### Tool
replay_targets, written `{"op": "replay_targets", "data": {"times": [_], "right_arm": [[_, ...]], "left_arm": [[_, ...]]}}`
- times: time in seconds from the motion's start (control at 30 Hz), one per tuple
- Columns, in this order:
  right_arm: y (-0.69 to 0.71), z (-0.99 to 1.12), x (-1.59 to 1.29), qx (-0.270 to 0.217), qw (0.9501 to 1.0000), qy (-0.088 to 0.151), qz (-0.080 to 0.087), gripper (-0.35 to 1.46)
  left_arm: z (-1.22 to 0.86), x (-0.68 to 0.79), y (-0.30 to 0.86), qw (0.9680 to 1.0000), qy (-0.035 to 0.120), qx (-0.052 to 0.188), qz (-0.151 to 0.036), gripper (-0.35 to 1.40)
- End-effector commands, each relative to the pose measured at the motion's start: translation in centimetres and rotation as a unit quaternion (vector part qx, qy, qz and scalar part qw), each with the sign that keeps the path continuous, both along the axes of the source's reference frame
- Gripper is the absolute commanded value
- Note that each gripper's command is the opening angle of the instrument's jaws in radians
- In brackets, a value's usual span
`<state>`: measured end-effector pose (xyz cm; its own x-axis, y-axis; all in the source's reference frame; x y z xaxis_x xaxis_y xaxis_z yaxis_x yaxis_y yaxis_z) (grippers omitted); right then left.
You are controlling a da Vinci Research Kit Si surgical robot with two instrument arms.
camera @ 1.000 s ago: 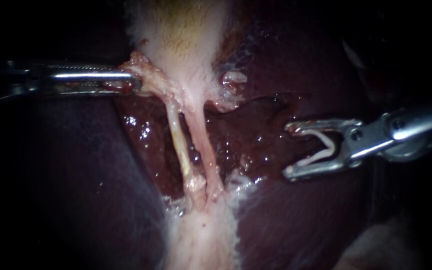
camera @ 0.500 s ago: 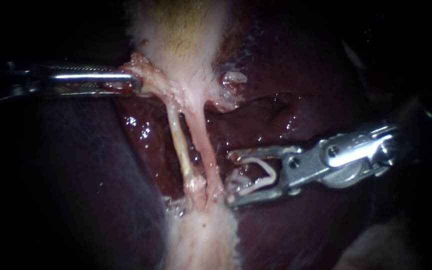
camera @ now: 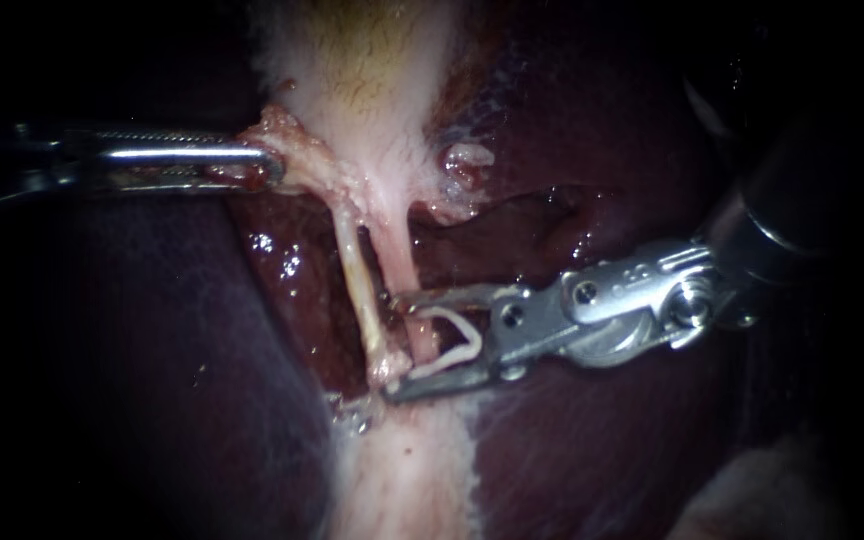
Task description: Clipping first clip left tube
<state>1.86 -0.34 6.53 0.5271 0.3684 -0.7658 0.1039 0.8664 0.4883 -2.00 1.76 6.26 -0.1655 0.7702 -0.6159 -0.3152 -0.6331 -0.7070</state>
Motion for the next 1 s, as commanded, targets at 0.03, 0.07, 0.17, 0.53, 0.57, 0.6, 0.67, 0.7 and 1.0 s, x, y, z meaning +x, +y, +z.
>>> {"op": "replay_targets", "data": {"times": [0.03, 0.07, 0.17, 0.53, 0.57, 0.6, 0.67, 0.7, 1.0], "right_arm": [[0.00, 0.03, 0.01, -0.001, 1.0000, 0.000, 0.001, 0.50], [0.00, 0.08, 0.03, -0.002, 1.0000, -0.001, 0.001, 0.50], [0.01, 0.18, 0.02, 0.001, 1.0000, -0.002, 0.004, 0.50], [0.11, 0.47, 0.06, 0.006, 0.9999, 0.004, -0.007, 0.50], [0.11, 0.49, 0.07, 0.008, 0.9998, 0.013, -0.009, 0.50], [0.11, 0.50, 0.09, 0.012, 0.9996, 0.025, -0.010, 0.50], [0.11, 0.51, 0.13, 0.017, 0.9990, 0.041, -0.012, 0.50], [0.10, 0.51, 0.15, 0.025, 0.9984, 0.049, -0.012, 0.49], [0.01, 0.50, 0.32, 0.051, 0.9933, 0.100, -0.028, 0.49]], "left_arm": [[0.00, 0.00, 0.00, 1.0000, 0.000, 0.000, 0.000, -0.35], [0.00, 0.00, 0.00, 1.0000, 0.000, 0.000, 0.000, -0.35], [0.00, 0.00, 0.00, 1.0000, 0.000, 0.000, 0.000, -0.35], [-0.04, -0.02, -0.02, 1.0000, 0.001, 0.000, -0.001, -0.35], [-0.04, -0.02, -0.02, 1.0000, 0.001, 0.000, -0.001, -0.35], [-0.04, -0.02, -0.03, 1.0000, 0.001, 0.000, -0.001, -0.35], [-0.04, -0.03, -0.02, 1.0000, 0.001, 0.000, -0.001, -0.35], [-0.04, -0.03, -0.02, 1.0000, 0.001, 0.000, -0.001, -0.35], [-0.03, -0.02, -0.01, 1.0000, 0.001, 0.000, -0.001, -0.35]]}}
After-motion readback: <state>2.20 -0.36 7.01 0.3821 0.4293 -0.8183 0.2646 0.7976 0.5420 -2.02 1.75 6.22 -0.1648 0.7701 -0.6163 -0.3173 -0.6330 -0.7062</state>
